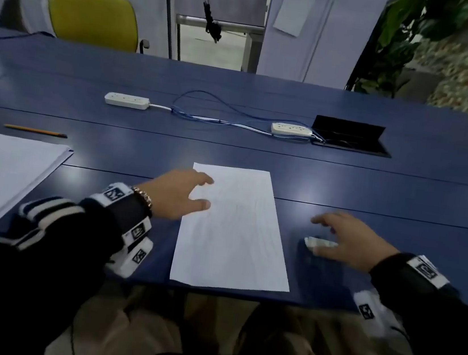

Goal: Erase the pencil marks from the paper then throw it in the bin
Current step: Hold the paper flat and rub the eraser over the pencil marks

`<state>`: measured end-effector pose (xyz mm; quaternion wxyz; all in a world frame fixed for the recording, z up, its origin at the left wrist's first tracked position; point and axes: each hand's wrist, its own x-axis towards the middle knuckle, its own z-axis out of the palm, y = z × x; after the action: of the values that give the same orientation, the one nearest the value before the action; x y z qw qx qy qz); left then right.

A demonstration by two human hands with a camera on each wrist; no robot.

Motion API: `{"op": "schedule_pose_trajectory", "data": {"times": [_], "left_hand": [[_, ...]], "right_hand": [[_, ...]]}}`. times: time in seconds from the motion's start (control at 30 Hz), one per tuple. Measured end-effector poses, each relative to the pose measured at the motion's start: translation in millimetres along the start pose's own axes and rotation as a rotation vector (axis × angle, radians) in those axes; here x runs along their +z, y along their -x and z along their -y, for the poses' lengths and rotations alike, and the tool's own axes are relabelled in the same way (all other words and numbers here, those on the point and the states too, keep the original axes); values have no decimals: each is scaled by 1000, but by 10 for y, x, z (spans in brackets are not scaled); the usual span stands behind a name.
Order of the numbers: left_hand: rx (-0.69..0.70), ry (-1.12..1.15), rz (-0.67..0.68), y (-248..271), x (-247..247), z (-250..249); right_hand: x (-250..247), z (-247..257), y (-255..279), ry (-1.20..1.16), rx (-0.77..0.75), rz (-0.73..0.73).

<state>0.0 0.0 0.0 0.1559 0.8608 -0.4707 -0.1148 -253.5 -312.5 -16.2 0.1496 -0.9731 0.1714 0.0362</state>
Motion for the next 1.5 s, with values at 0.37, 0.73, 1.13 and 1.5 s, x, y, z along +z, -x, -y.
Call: {"op": "schedule_pose_trajectory", "data": {"times": [0.37, 0.73, 1.13, 1.5], "left_hand": [[-38, -154, 220, -732, -37, 396], [-19, -179, 321, -888, 7, 664], [101, -303, 331, -196, 64, 278], [-9, -249, 402, -791, -74, 665]], "right_hand": [[18, -59, -102, 76, 18, 82], [-100, 798, -724, 46, -244, 72], [59, 748, -1078, 199, -302, 206], [-100, 1373, -1647, 144, -457, 190]]}}
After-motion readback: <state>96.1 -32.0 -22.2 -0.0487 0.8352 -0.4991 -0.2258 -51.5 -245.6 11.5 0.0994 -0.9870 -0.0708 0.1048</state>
